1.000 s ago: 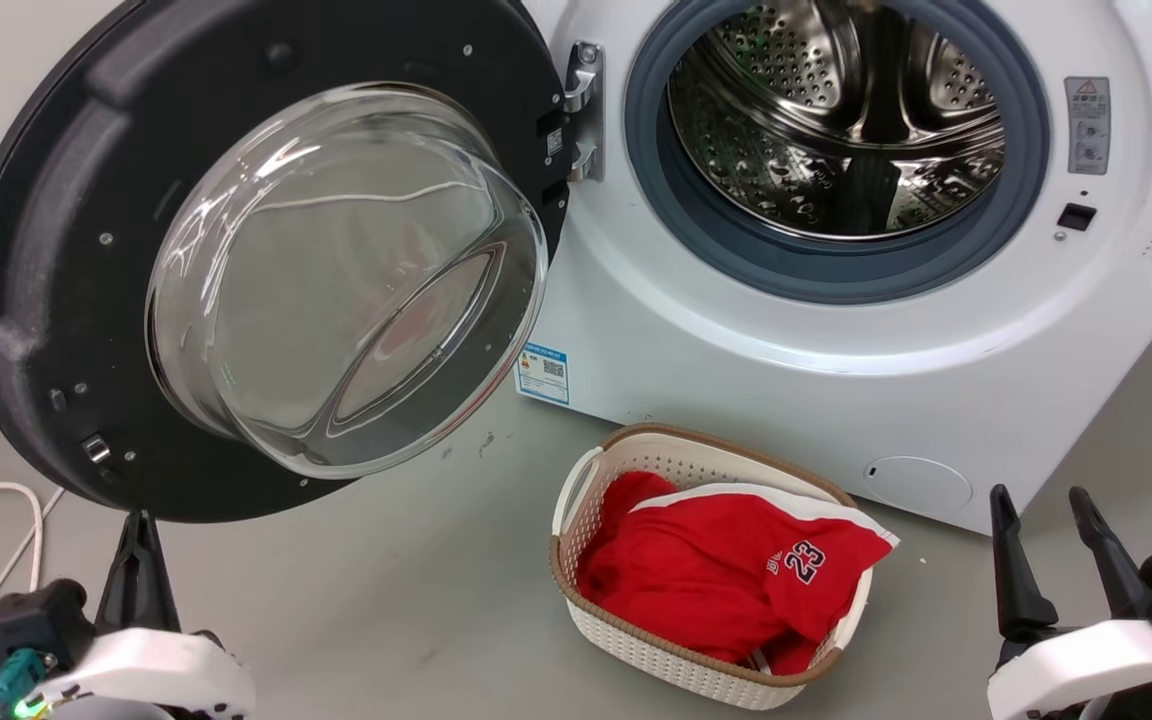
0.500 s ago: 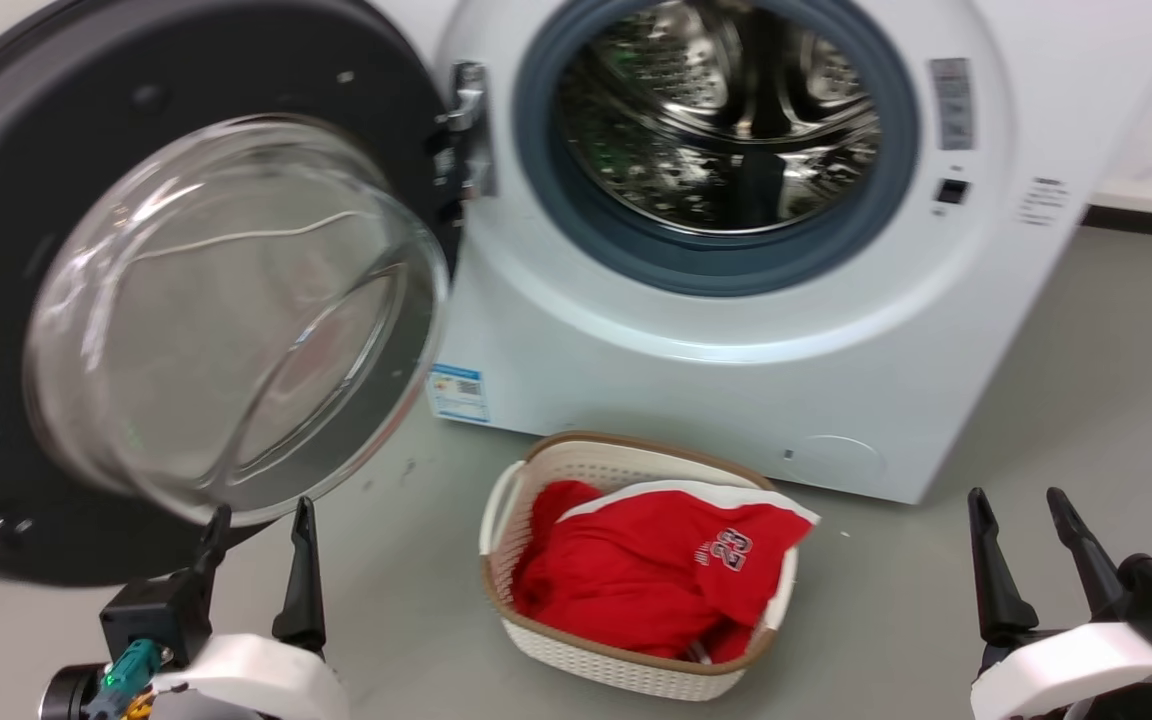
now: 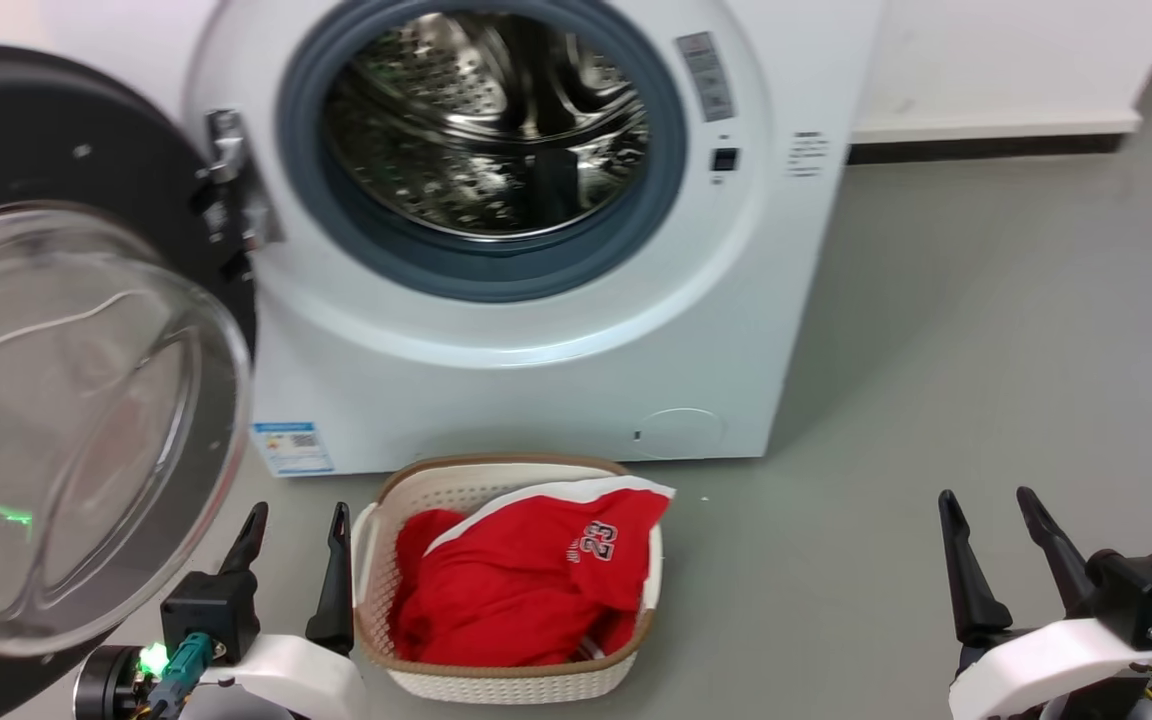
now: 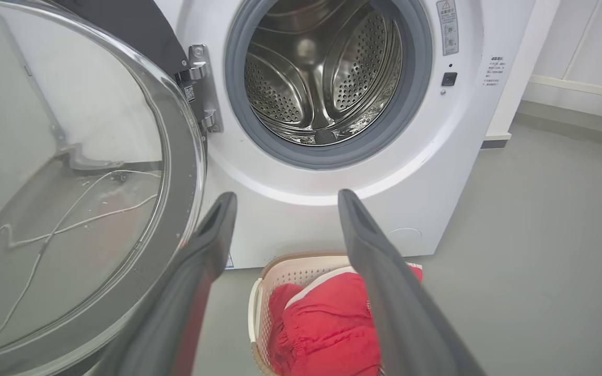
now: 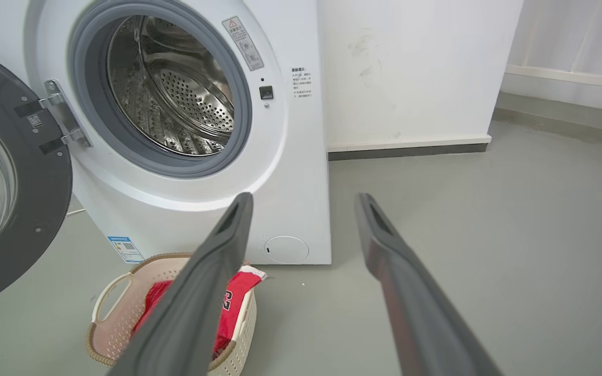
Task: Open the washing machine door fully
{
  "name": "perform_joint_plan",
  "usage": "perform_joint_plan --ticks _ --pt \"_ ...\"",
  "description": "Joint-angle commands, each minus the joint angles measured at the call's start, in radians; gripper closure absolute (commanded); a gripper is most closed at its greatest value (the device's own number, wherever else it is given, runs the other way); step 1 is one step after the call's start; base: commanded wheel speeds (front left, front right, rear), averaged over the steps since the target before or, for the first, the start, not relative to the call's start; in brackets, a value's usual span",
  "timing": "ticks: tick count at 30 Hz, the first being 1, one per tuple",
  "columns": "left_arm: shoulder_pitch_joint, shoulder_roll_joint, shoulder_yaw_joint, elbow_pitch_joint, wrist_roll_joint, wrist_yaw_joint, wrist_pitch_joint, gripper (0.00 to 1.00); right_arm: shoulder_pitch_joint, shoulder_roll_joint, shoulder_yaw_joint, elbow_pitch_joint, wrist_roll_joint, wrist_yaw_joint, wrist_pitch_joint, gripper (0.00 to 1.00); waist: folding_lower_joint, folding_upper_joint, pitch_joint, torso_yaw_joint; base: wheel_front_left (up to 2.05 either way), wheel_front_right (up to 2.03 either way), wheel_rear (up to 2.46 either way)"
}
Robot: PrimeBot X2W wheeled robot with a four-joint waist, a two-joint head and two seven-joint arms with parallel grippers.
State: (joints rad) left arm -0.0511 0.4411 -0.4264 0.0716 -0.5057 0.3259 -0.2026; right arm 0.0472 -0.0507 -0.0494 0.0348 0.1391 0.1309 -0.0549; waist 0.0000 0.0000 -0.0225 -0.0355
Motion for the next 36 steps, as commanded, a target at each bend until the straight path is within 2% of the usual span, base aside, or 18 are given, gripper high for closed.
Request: perform_joint_plan --ticks 1,23,24,27,36 --pt "-0.012 -0.003 -0.003 0.008 0.000 -0.001 -0.006 0.00 -0.010 0.000 -0.003 0.000 -0.006 0.000 0.001 0.00 0.0000 0.0000 -0.004 -0.034 0.00 0.00 0.00" --pt "-0.023 -0.023 -0.001 0.069 -0.014 -0.002 -0.033 0.00 -0.013 -0.010 0.006 -0.007 -0.007 0.000 0.006 0.00 0.0000 0.0000 -0.010 -0.045 0.00 0.00 0.00" --pt "-0.011 -0.021 -0.002 0.069 -0.017 -0.005 -0.026 1.00 -0.008 -0.007 0.005 -0.002 -0.002 0.000 0.010 1.00 0.0000 0.0000 -0.010 -0.045 0.00 0.00 0.00" --pt "0.008 -0.040 -0.012 0.090 -0.019 -0.007 -0.021 1.00 0.010 -0.004 0.005 0.026 0.003 0.000 0.012 1.00 0.0000 0.0000 -0.010 -0.045 0.00 0.00 0.00" --pt "0.002 -0.080 0.052 0.095 -0.157 -0.060 0.017 1.00 -0.015 -0.004 -0.008 0.051 0.183 0.000 0.035 1.00 0.0000 0.0000 -0.007 -0.039 0.00 0.00 0.00"
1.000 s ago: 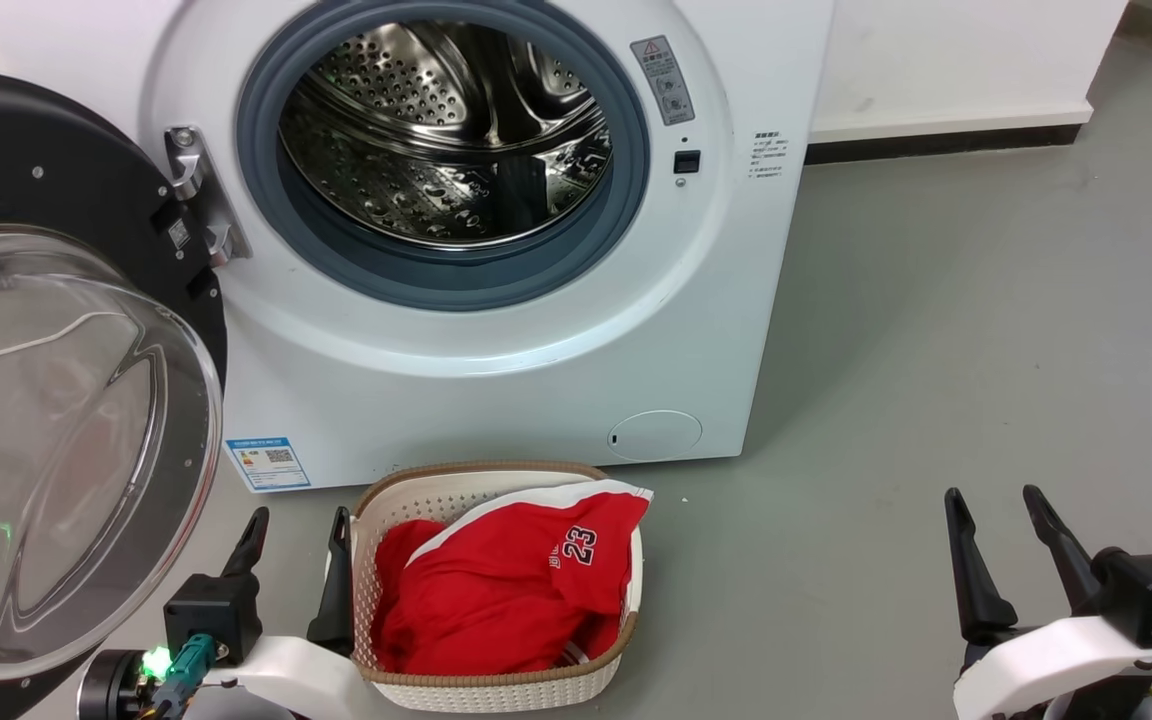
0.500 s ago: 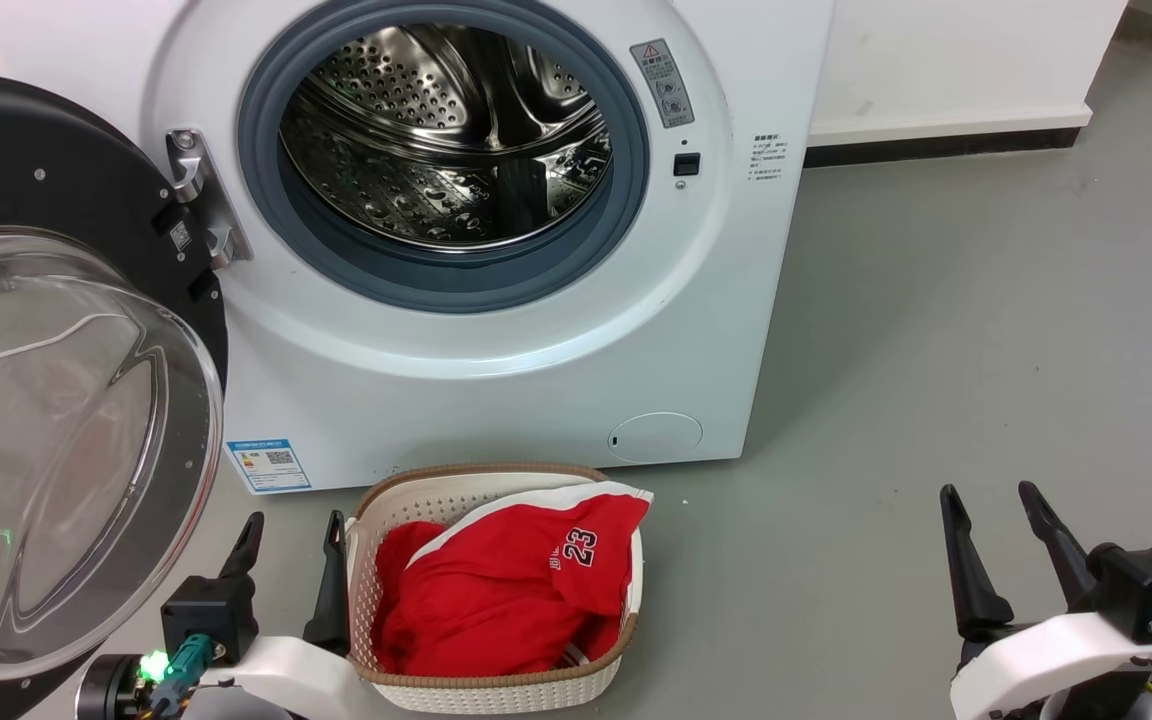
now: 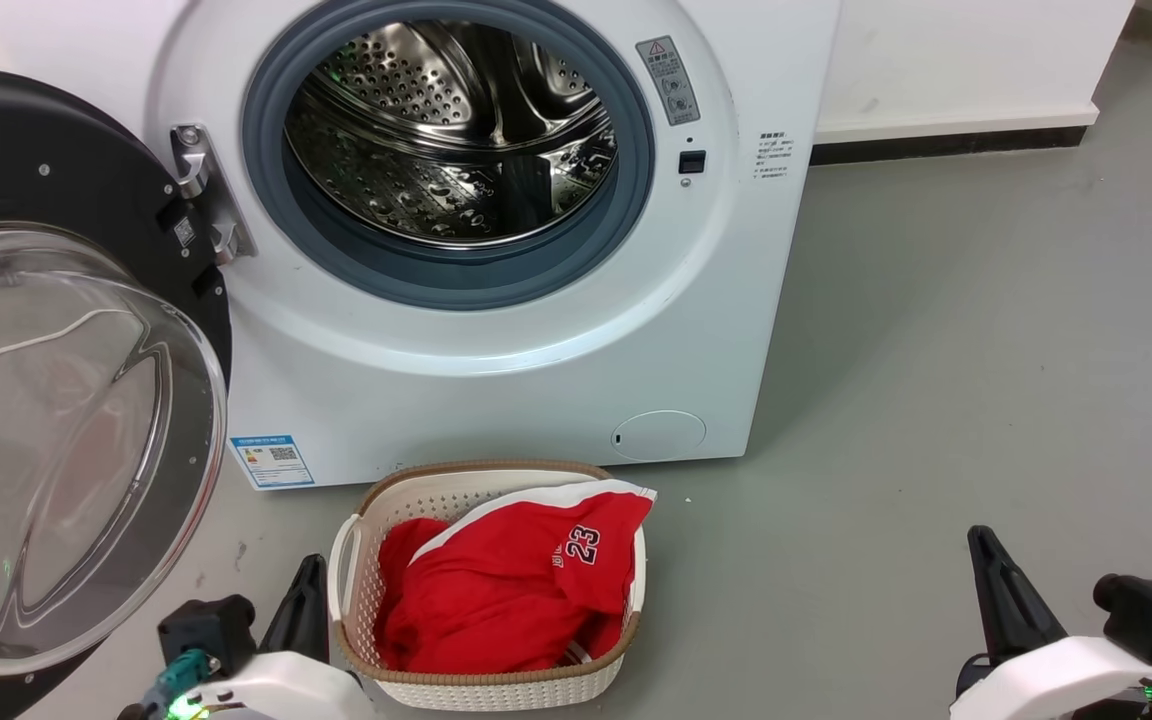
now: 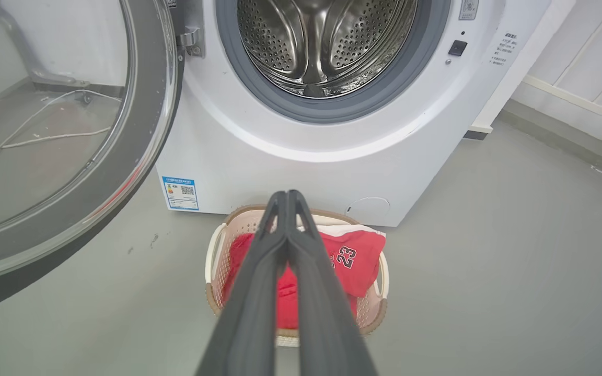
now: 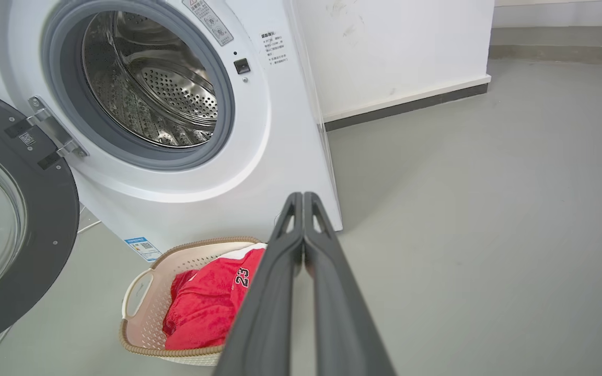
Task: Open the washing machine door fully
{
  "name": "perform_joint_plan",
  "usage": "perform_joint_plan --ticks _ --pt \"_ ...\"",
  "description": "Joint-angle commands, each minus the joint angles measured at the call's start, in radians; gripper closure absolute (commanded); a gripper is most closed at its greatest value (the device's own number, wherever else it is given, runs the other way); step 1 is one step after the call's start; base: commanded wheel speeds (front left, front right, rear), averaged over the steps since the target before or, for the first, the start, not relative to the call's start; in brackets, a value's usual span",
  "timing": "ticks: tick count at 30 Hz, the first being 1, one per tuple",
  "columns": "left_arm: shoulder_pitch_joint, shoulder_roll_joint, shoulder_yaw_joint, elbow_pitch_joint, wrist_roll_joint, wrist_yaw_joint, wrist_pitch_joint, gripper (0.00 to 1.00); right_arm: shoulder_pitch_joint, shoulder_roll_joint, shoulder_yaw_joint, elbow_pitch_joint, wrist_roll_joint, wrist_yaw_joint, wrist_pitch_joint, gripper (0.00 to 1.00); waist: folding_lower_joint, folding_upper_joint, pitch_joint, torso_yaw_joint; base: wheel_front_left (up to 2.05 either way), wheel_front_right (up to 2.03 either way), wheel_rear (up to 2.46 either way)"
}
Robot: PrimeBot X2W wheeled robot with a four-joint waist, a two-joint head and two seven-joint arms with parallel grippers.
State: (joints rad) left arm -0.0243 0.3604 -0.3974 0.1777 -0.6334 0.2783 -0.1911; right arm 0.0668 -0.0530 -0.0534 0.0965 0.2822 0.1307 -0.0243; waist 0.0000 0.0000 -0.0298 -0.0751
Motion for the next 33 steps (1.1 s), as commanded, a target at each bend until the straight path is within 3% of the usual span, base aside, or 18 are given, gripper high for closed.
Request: perform_joint_plan --ticks 1,33 --pt "-0.026 -0.003 0.030 -0.009 -0.043 -0.019 0.010 1.00 -0.036 -0.001 -0.004 -0.009 0.059 0.000 0.006 1.00 0.0000 0.0000 0.001 0.001 0.00 0.00 0.00" --pt "-0.056 -0.115 0.210 0.024 -0.412 -0.172 0.118 1.00 -0.092 0.000 -0.025 0.049 0.551 0.000 0.056 1.00 0.0000 0.0000 0.009 0.021 0.00 0.00 0.00"
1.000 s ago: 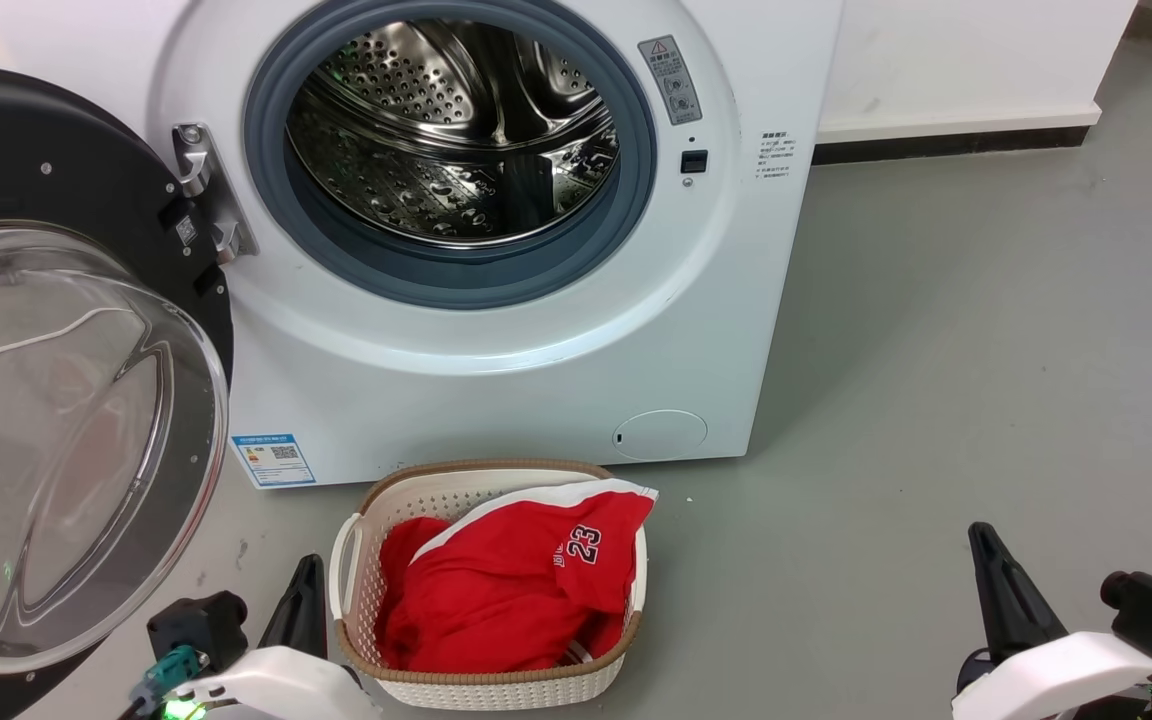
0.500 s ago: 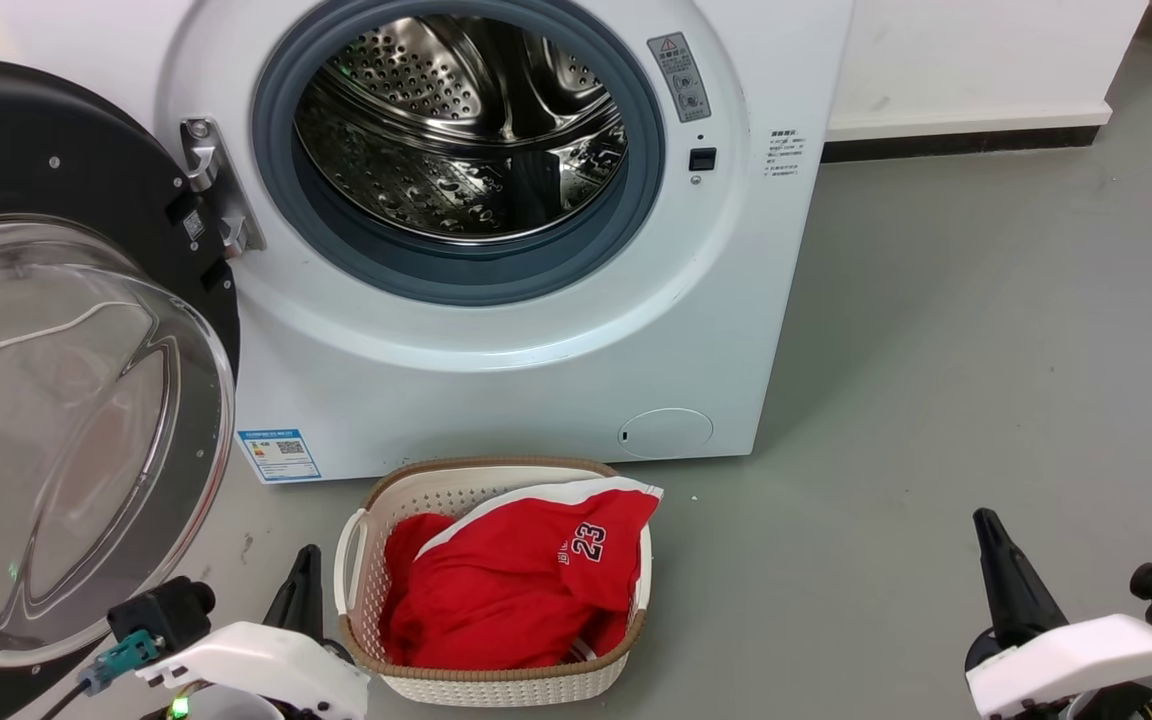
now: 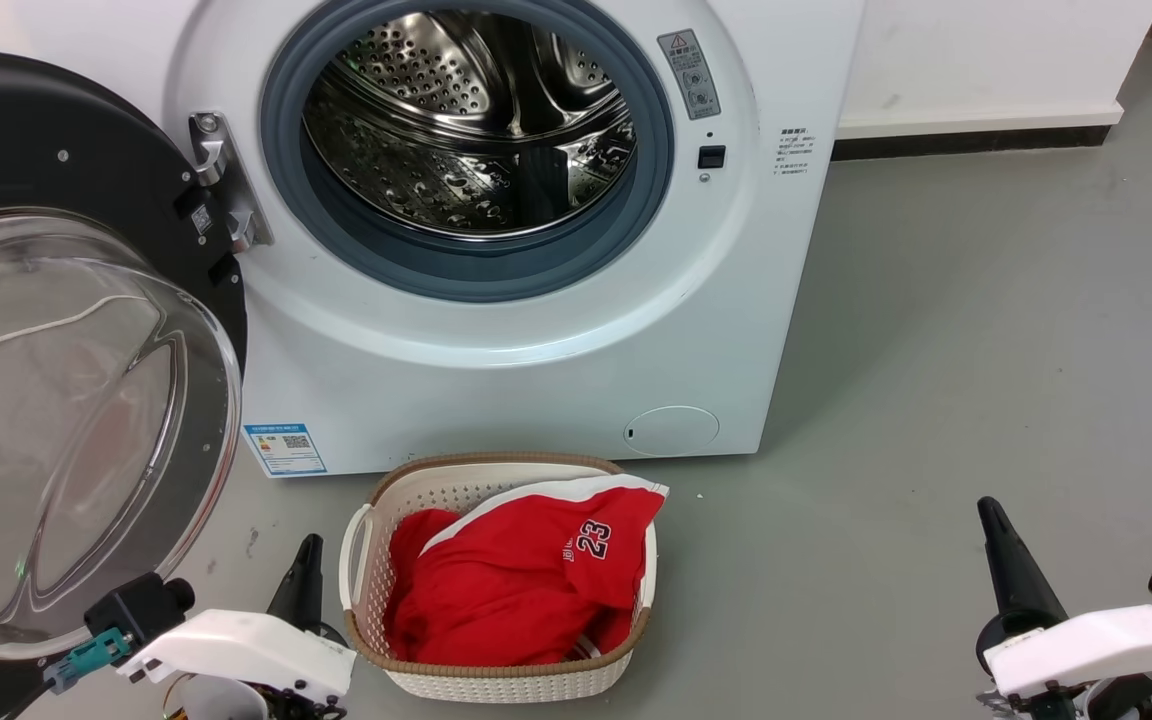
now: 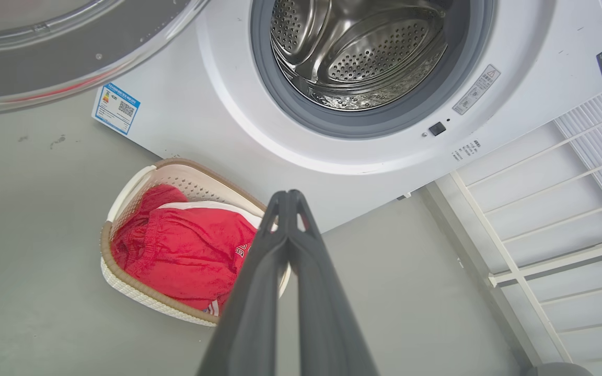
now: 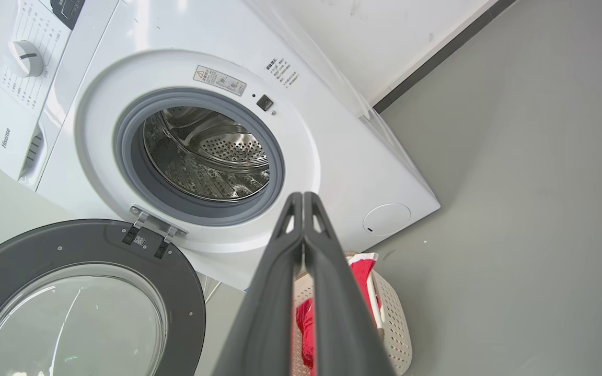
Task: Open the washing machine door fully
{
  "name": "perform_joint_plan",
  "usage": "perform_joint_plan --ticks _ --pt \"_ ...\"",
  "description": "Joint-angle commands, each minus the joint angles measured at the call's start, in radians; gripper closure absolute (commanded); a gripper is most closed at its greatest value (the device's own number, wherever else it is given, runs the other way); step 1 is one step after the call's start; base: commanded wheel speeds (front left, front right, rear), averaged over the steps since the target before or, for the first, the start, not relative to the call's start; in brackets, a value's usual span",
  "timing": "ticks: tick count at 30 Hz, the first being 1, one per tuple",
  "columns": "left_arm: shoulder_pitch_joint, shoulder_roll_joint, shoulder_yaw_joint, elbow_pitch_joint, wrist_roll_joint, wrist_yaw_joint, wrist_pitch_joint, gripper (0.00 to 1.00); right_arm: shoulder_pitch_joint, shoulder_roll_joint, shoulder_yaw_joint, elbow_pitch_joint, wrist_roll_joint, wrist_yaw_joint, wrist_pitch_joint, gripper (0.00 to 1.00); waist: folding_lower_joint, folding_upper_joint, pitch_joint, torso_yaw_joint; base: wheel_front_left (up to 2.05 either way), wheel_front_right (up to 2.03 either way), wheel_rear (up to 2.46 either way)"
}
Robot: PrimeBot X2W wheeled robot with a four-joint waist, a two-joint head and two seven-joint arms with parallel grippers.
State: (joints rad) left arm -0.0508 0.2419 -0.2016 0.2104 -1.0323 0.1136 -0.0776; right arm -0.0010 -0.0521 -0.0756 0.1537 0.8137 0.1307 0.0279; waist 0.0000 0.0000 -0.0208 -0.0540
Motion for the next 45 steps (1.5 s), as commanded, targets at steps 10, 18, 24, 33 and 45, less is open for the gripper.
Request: perform_joint_plan --ticks 10,18,24,33,45 --pt "-0.034 -0.027 0.062 -0.003 -0.108 -0.047 0.033 1.00 -0.040 0.000 -0.009 0.008 0.146 0.000 0.017 1.00 0.0000 0.0000 0.003 0.007 0.00 0.00 0.00" --pt "-0.039 -0.050 0.097 0.002 -0.176 -0.076 0.055 1.00 -0.051 0.000 -0.013 0.020 0.240 0.000 0.027 1.00 0.0000 0.0000 0.005 0.012 0.00 0.00 0.00" --pt "-0.042 -0.066 0.122 0.006 -0.225 -0.096 0.070 1.00 -0.058 0.000 -0.017 0.028 0.306 0.000 0.034 1.00 0.0000 0.0000 0.007 0.016 0.00 0.00 0.00" --pt "-0.047 -0.087 0.157 0.011 -0.292 -0.124 0.092 1.00 -0.069 0.001 -0.021 0.040 0.396 0.000 0.044 1.00 0.0000 0.0000 0.009 0.021 0.00 0.00 0.00" --pt "-0.051 -0.115 0.200 0.018 -0.373 -0.159 0.118 1.00 -0.082 0.001 -0.026 0.054 0.508 0.000 0.056 1.00 0.0000 0.0000 0.013 0.029 0.00 0.00 0.00"
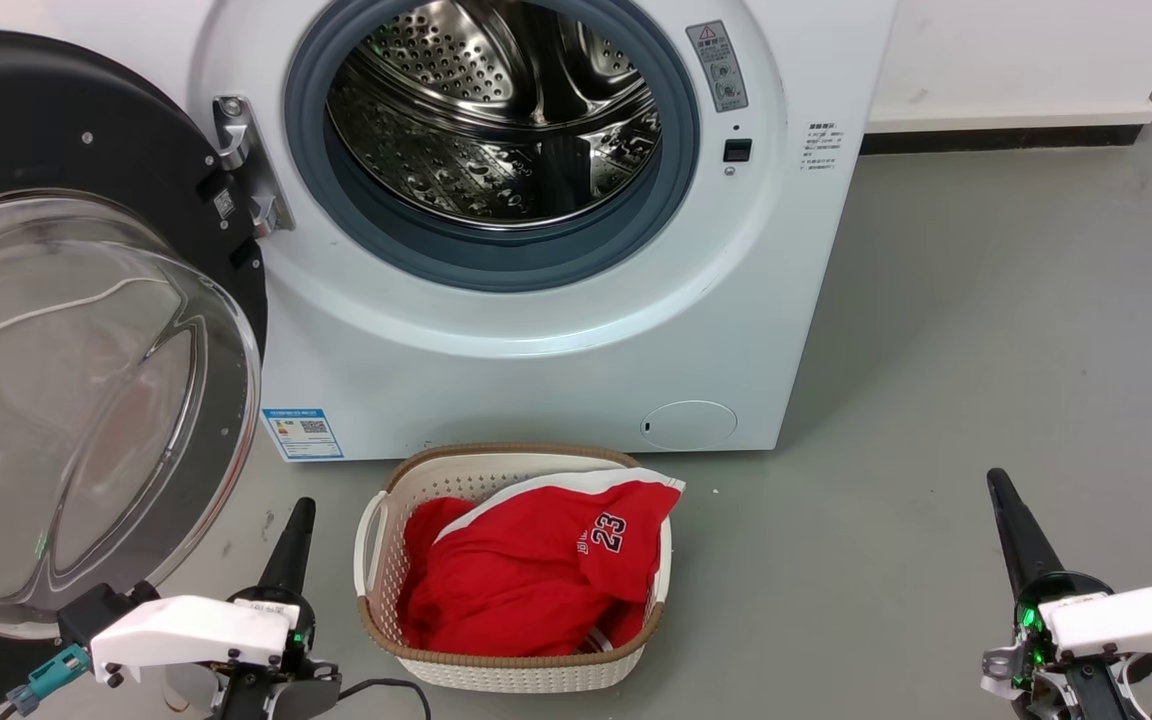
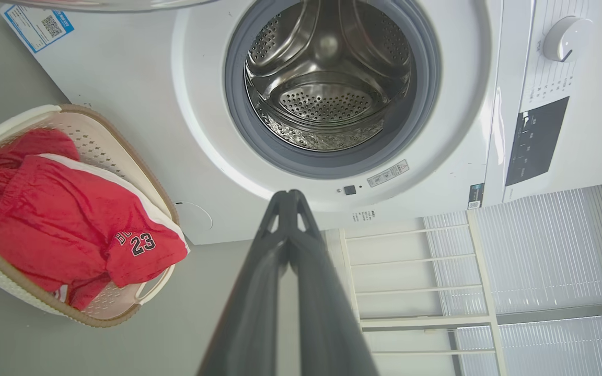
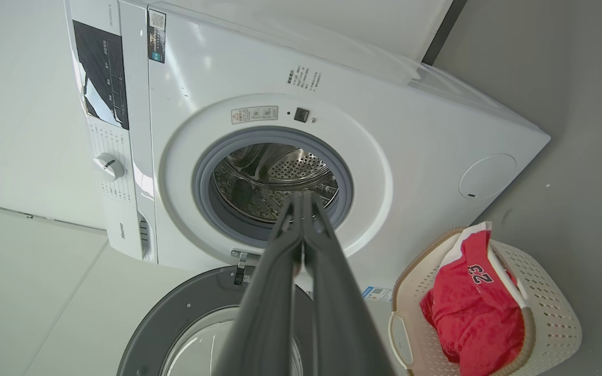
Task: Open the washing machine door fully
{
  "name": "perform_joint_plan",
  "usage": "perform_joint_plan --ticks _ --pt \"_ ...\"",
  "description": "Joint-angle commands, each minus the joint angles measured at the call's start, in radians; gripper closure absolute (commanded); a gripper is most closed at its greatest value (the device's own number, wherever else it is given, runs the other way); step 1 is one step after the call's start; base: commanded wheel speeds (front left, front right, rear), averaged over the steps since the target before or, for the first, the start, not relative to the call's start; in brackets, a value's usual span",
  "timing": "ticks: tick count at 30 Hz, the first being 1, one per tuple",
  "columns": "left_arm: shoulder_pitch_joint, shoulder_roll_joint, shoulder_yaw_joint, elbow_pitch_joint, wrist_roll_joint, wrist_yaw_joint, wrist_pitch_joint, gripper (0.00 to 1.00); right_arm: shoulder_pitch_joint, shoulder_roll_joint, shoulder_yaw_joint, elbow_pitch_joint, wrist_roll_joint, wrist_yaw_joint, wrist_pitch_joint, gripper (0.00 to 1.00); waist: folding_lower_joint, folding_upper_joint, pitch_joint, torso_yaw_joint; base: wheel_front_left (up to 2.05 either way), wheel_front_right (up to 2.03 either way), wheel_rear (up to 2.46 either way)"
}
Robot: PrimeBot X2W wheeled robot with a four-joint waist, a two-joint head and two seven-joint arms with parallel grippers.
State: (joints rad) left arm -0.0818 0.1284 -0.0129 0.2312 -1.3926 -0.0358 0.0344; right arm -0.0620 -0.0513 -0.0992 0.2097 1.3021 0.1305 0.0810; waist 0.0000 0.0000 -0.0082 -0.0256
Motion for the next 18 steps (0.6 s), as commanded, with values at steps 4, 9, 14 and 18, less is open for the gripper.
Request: perform_joint_plan --ticks 4,9,14,18 --pt "-0.022 -0.010 0.025 -0.001 -0.040 -0.021 0.015 1.00 -0.026 0.000 -0.004 0.003 0.055 0.000 0.007 1.00 0.0000 0.0000 0.001 0.003 0.00 0.00 0.00" --pt "-0.023 -0.019 0.038 0.001 -0.063 -0.030 0.023 1.00 -0.028 0.001 -0.006 0.007 0.088 0.000 0.010 1.00 0.0000 0.0000 0.003 0.006 0.00 0.00 0.00" --pt "-0.025 -0.030 0.054 0.004 -0.094 -0.044 0.032 1.00 -0.034 0.001 -0.007 0.012 0.129 0.000 0.015 1.00 0.0000 0.0000 0.004 0.009 0.00 0.00 0.00" --pt "-0.026 -0.037 0.066 0.006 -0.116 -0.054 0.040 1.00 -0.036 0.001 -0.009 0.017 0.160 0.000 0.018 1.00 0.0000 0.0000 0.005 0.011 0.00 0.00 0.00"
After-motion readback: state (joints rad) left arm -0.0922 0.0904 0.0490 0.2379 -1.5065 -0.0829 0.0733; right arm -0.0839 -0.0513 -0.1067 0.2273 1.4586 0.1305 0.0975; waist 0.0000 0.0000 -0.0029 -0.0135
